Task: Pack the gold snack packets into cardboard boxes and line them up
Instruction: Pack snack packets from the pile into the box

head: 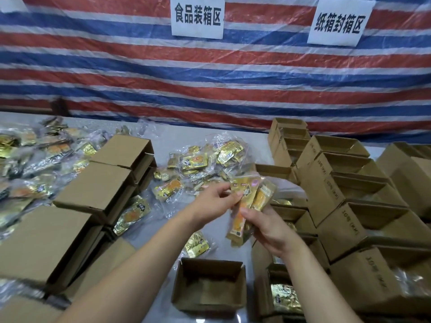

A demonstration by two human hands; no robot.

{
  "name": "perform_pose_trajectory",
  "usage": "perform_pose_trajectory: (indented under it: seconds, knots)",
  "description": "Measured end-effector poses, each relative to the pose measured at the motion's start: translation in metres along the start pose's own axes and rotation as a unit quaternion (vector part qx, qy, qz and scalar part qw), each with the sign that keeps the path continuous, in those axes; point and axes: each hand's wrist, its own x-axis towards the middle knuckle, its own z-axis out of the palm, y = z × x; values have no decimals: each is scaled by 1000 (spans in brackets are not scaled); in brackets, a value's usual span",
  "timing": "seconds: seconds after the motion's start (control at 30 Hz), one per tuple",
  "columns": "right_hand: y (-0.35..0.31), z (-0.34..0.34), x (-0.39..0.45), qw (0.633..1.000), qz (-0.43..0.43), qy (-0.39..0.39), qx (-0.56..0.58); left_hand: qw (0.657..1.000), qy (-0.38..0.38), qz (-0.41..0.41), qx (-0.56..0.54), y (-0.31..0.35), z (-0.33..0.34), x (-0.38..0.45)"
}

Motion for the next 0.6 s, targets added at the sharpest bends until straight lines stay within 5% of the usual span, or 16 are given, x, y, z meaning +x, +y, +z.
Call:
perform_pose_trajectory:
  seconds: [0.17,0.27,0.37,0.6]
  knots:
    - [27,1,1,981,54,77,-167,980,77,-90,160,-64,-21,-25]
    - [49,-4,-5,946,144,-16,-289,945,63,-171,270,-129,-37,-62]
    - [70,6,-5,871,193,-149,-427,920,12,-220,324,-182,-38,-92]
    - [141,16,22,746,257,-299,-537,959,59,-206,183,-207,-24,-106]
